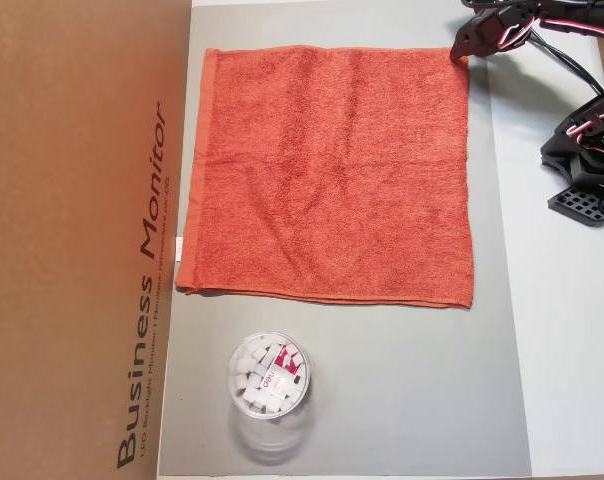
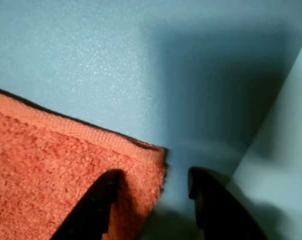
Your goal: Fold the blanket.
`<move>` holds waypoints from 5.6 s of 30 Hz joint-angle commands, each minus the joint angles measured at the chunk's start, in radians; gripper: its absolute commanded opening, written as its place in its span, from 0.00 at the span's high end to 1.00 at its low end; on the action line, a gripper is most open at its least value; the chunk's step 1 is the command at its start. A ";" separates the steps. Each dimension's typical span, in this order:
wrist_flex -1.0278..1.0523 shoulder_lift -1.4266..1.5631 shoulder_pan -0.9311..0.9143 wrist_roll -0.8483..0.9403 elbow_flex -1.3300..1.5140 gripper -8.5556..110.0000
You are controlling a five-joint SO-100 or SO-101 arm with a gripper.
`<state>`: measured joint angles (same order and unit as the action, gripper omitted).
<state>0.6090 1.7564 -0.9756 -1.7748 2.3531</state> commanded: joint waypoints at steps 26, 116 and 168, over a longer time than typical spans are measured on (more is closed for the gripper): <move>-0.020 -0.103 0.040 -0.002 -0.037 0.93; 0.307 0.189 0.512 -0.031 -0.853 0.93; 0.293 -0.356 0.971 0.025 -1.321 0.93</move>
<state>0.9296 1.4051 -0.0153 -1.7794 1.0999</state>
